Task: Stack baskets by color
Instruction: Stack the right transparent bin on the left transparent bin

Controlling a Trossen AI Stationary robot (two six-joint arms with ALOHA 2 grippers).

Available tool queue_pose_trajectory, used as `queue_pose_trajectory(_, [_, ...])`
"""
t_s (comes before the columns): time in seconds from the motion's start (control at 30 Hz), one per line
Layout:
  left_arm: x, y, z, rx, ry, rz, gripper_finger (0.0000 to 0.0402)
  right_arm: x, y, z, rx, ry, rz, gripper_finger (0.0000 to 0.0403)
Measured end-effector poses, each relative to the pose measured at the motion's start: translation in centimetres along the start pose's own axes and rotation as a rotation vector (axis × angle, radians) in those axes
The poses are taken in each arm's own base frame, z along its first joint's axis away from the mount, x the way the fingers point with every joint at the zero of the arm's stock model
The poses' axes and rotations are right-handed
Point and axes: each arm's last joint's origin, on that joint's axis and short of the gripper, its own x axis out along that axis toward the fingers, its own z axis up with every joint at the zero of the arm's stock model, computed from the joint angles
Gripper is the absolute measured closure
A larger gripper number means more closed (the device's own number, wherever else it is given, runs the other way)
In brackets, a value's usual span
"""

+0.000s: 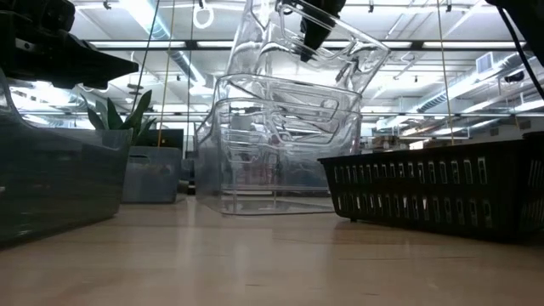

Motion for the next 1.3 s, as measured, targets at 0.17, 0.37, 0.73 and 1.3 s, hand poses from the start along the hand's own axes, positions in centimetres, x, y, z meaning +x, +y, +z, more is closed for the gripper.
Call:
queue_pose_trajectory(0.17, [0.0,0.0,0.0,0.000,0.000,0.000,0.0376,0.9,0.2,0.0,-0.005,0.004,0.028,0.0403])
queue_pose_trajectory(0.37, [0.0,0.0,0.0,0.000,0.000,0.000,0.0368,3.0,0.4,0.1,-0.025,0.000,0.043,0.0403])
queue_pose_trajectory(0.73, [0.0,0.0,0.0,0.000,0.000,0.000,0.0373,4.6,1.1,0.2,-0.077,-0.024,0.090,0.0403])
queue_pose_trajectory(1.3, [0.0,0.0,0.0,0.000,0.000,0.000,0.0375,3.6,0.6,0.5,-0.153,-0.034,0.028,0.0402])
